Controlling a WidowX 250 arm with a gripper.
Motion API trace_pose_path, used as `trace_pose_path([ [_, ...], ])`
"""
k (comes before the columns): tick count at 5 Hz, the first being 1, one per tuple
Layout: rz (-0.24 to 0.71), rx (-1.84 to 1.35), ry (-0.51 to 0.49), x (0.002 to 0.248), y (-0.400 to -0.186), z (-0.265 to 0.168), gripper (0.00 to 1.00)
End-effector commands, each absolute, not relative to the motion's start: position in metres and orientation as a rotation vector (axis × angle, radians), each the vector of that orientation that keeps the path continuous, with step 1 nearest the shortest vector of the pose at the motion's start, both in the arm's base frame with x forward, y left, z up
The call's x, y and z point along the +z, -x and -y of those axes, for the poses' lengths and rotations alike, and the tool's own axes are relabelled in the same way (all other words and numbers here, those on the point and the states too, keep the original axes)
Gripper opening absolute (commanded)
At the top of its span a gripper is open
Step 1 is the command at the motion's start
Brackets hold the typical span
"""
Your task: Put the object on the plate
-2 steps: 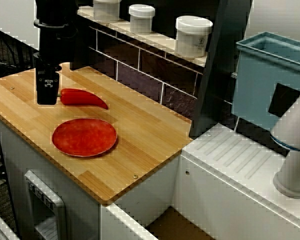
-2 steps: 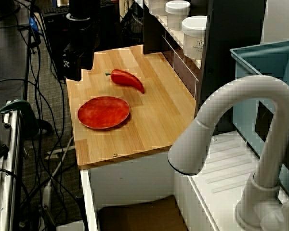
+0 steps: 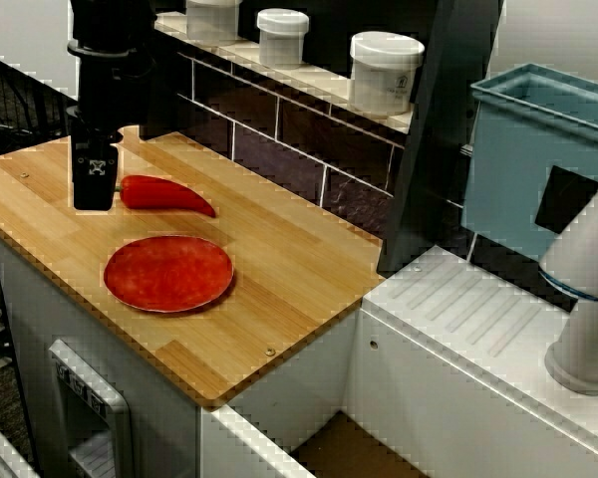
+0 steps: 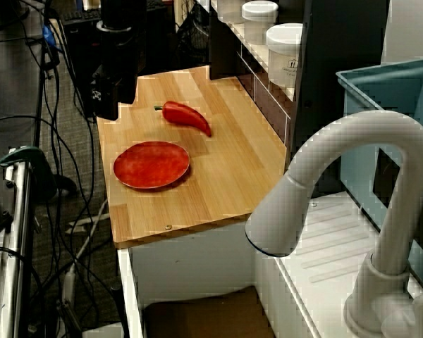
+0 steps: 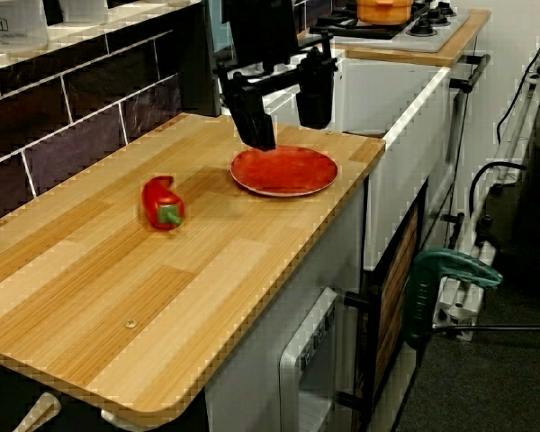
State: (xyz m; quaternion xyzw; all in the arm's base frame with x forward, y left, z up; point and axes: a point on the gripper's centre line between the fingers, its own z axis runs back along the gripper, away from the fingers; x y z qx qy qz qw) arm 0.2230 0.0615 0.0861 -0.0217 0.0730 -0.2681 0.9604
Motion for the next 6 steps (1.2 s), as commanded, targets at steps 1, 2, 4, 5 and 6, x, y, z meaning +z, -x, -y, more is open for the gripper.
trace_pose_path([
  [1, -0.077, -0.844, -0.027, 0.107, -0.256, -0.074, 1.0],
  [2, -0.085, -0.948, -0.05, 0.103, -0.278, -0.077, 1.0],
  [4, -0.086, -0.963, -0.022, 0.094, -0.312, -0.093, 1.0],
  [5, -0.063, -0.954, 0.004, 0.102, -0.316, -0.103, 1.0],
  [6, -0.032, -0.939, 0.022, 0.099, -0.318, -0.108, 1.0],
])
